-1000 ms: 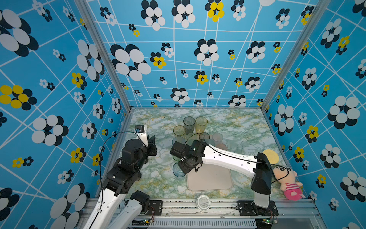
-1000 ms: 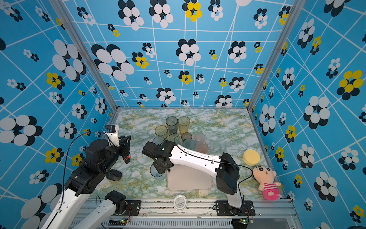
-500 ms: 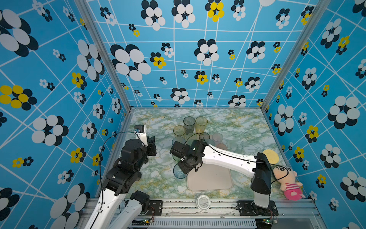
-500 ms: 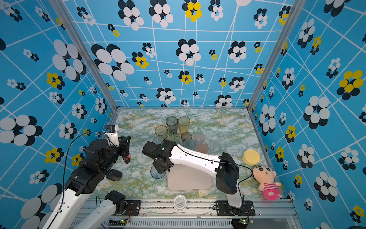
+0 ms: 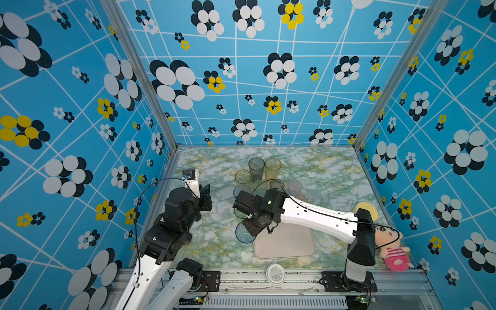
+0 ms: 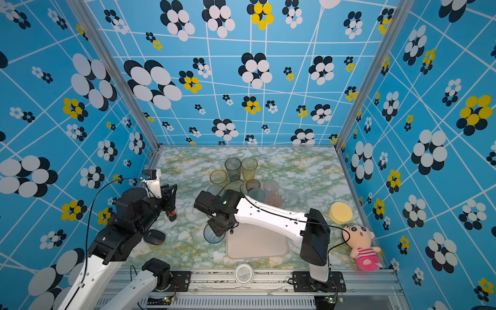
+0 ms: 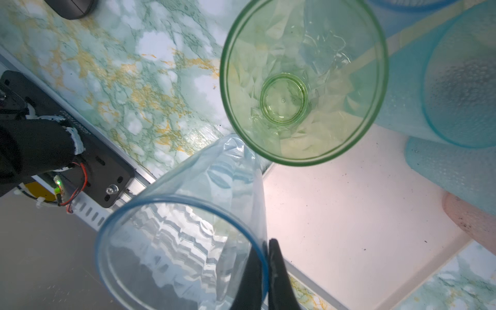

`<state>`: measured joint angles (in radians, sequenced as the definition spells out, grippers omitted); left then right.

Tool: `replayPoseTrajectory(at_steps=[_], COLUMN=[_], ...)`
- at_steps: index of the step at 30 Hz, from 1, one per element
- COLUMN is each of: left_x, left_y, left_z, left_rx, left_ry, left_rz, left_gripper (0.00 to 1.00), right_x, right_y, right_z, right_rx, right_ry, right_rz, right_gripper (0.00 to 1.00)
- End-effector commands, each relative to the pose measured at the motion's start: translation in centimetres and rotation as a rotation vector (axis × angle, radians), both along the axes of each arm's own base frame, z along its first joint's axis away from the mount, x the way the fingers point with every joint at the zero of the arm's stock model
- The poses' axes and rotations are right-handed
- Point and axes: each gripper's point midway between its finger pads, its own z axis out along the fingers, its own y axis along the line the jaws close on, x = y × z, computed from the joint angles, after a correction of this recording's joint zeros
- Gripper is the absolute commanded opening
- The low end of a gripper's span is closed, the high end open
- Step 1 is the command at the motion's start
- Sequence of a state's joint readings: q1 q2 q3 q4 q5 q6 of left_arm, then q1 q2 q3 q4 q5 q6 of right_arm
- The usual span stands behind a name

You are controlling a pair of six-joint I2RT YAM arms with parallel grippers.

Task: Place the glasses into the tray
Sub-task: 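Lift the clear blue-rimmed glass and carry it over the tray, then lower the clear blue-rimmed glass onto the tray beside the teal glasses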

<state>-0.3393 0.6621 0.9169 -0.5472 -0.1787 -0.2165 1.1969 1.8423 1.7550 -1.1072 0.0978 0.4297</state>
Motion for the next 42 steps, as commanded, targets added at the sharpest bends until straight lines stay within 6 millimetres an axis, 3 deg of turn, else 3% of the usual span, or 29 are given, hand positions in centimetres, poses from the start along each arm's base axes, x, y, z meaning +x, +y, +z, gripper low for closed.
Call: replayPoseTrajectory(at_steps=[1,13,19,25,33,42], left_x=[0.1,0.3,0.6,0.9,1.3,1.8], left_y=[-0.1,-0.4,-0.9,-1.2,-1.6,-1.8], left_z=[-0.8,-1.3,-2.0,-2.3,-2.8,-3.3], left_rx=[0.007,0.006,-0.002,-0.005,-0.004,0.002], left_ry=[0.024,0.054,0.088,0.106,0.130,0.151], left_rz=[-0.011,-0.018,-0.036,-0.049,-0.065,-0.072], left_gripper=[0.34,0.34,0.34,0.34,0.34,0.34], right_x=[-1.2,-1.5,-0.3,2.0,4.7,6.2], right_y=[-1.7,-5.8,-8.6,-10.7,-10.1,-8.3], right_z=[1.0,3.6,4.5,4.1,2.3,0.5], right_rx=[-0.021,-0.068,-0.128,-0.146,-0.126,-0.109], right_ry=[0.008,-0.060,-0.118,-0.126,-0.084,-0.029], right_rz=[0.032,0.000,-0.055,-0.120,-0.125,-0.100], right_gripper=[0.00,0.00,0.00,0.00,0.00,0.00])
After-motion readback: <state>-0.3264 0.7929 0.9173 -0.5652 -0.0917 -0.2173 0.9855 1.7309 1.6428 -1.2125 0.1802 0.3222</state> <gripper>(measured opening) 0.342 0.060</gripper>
